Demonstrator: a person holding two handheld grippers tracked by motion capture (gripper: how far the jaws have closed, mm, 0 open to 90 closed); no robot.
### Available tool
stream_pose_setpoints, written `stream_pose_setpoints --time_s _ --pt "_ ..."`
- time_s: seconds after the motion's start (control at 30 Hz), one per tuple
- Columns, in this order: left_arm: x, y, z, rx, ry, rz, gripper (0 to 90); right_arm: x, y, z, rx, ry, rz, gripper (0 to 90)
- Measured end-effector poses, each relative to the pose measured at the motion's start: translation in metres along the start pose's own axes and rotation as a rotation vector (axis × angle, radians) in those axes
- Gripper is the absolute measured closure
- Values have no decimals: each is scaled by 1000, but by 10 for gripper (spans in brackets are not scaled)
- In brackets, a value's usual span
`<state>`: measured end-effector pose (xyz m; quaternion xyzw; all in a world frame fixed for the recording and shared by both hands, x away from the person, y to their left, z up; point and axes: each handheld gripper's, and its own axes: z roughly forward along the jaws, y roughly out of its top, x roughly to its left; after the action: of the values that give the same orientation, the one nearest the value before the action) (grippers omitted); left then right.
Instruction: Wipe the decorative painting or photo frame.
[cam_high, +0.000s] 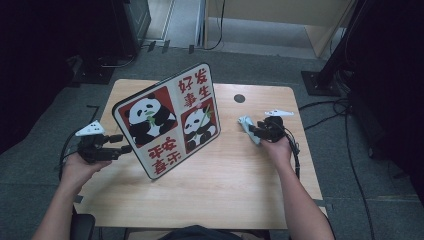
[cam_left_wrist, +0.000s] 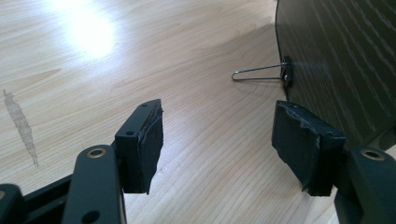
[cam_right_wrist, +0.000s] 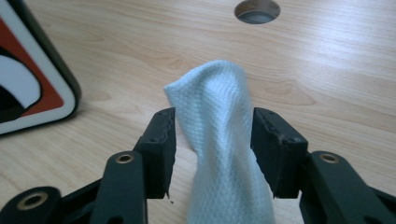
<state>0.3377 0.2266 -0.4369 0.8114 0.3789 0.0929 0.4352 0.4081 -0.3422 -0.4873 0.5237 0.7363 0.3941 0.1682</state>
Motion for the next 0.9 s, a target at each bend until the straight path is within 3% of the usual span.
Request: stream_pose_setpoints --time_s 0.43,0.9 --pt "0 -1 0 10 5 9 308 16 -9 -24 -34 33 -51 431" --pt "-2 -3 0 27 16 17 292 29 -18 -44 -4 81 -91 349"
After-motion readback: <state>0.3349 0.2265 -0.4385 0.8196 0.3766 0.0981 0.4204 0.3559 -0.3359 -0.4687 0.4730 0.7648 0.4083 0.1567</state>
